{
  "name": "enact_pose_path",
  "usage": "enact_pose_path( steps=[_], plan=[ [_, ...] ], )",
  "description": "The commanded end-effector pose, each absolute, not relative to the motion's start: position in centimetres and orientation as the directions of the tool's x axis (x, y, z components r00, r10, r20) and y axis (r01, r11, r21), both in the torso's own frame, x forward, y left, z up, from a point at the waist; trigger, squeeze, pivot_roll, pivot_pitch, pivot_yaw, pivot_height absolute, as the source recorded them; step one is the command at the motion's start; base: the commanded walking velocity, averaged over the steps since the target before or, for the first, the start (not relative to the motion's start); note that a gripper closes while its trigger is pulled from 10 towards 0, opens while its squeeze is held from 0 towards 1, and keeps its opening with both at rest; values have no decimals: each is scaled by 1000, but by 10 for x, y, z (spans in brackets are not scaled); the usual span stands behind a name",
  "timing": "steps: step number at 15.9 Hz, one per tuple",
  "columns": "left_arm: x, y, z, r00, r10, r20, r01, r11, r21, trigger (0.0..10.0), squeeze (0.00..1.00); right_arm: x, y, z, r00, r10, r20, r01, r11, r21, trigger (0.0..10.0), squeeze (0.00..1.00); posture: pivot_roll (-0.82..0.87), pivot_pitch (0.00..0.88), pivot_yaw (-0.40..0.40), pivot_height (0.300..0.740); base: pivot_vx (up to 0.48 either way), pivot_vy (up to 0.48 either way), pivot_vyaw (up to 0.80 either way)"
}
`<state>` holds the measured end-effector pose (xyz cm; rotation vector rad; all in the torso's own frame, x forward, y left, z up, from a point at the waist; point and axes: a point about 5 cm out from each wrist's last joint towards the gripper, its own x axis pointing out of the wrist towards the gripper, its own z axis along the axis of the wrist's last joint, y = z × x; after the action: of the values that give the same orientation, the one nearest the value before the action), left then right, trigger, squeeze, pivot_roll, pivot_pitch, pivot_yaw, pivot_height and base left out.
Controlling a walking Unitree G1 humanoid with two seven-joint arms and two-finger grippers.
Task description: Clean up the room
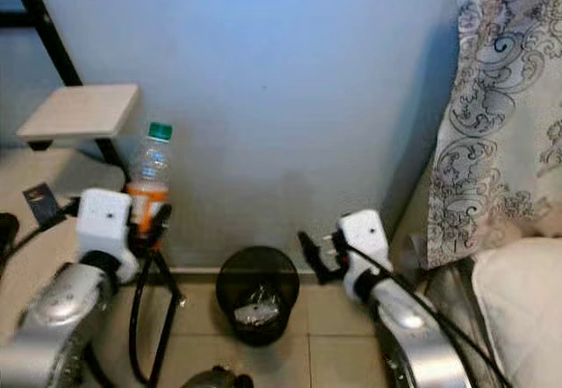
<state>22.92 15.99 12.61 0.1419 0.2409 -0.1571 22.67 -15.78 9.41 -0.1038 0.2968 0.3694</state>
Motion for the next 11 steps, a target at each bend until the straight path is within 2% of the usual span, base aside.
enact_pose_path(
  steps=[1,11],
  plan=[
    [230,159,126,956,-149,-252,183,976,117,10000,0,228,-160,93,896,318,-311,-349,936,-49,10000,0,35,0,48,740,240,0,0],
    [222,149,116,931,-216,-295,246,967,70,10000,0,222,-165,90,897,284,-339,-321,945,-57,10000,0,16,21,43,740,273,0,0]
  ],
)
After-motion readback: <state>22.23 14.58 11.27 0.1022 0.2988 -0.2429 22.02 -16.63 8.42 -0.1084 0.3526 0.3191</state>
